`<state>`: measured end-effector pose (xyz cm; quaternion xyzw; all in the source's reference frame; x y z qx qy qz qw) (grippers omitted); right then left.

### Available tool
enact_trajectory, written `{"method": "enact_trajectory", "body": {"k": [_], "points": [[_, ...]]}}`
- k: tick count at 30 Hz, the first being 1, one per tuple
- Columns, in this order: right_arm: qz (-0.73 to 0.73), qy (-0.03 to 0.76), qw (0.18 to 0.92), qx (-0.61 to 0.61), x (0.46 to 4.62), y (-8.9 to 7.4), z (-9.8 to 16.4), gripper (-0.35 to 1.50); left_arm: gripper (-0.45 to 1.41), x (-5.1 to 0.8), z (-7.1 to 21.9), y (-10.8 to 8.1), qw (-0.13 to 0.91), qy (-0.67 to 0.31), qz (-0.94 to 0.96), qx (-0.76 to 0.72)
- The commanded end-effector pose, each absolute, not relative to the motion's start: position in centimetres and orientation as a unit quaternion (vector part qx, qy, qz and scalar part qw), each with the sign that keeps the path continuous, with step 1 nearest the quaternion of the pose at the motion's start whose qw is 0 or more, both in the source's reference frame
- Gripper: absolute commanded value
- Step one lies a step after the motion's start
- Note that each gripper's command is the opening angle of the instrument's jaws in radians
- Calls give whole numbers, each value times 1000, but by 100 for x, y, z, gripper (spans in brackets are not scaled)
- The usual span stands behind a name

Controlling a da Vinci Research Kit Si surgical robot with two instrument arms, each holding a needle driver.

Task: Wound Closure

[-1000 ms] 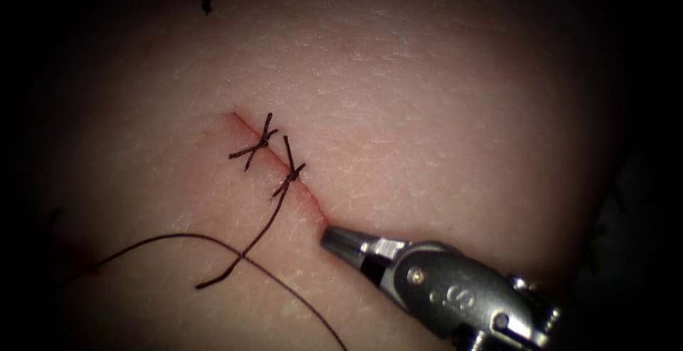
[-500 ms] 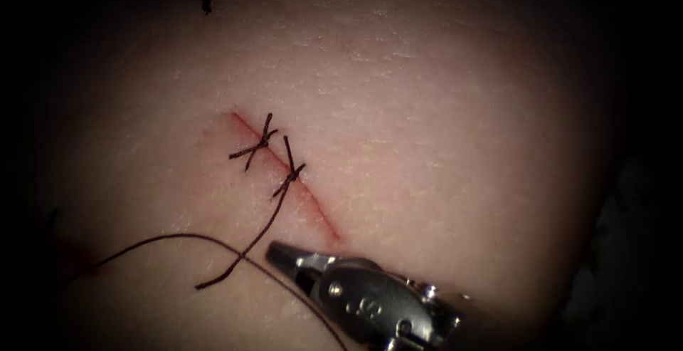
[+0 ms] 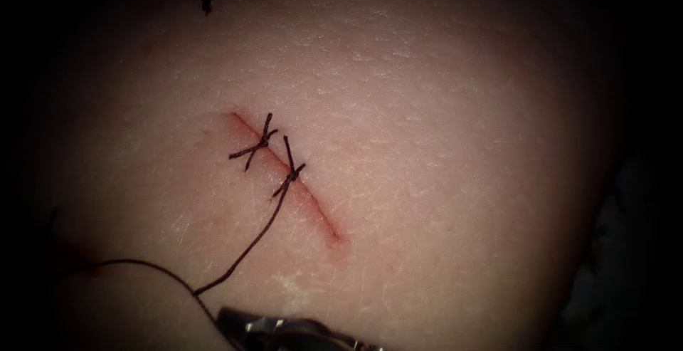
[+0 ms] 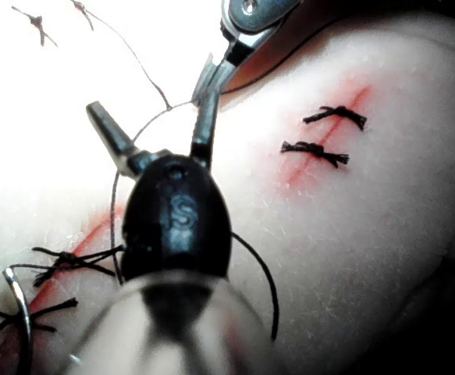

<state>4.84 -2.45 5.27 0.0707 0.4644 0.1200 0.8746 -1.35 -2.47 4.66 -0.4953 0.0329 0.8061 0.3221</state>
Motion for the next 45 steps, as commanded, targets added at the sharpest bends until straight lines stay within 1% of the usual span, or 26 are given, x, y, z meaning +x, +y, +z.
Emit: {"method": "enact_trajectory", "body": {"k": [1,6,7,11,16,24,27,32,36,42,45], "points": [[119,471,871,76,499,-257,525,-35,78,-138,475,-254,326,32,807,-491],[110,481,866,83,513,-266,515,-35,84,-140,486,-247,334,42,810,-480],[107,482,865,83,515,-267,515,-35,94,-140,493,-244,337,47,812,-474],[104,485,864,86,513,-268,519,-35,96,-143,511,-238,341,58,814,-466],[103,483,866,84,504,-271,516,-35,88,-157,540,-227,348,77,815,-457],[100,483,866,85,495,-274,513,-35,84,-175,573,-213,340,77,819,-456],[101,482,866,85,492,-273,512,-35,84,-184,585,-217,329,64,826,-454],[101,482,866,84,492,-273,510,-35,84,-215,603,-241,332,-6,836,-436],[101,482,866,84,493,-274,509,-35,84,-232,612,-257,336,-44,839,-425],[101,483,866,84,493,-276,508,-35,84,-237,620,-266,338,-74,854,-388],[102,483,866,83,496,-275,508,-35,74,-233,627,-265,343,-60,869,-351]]}}
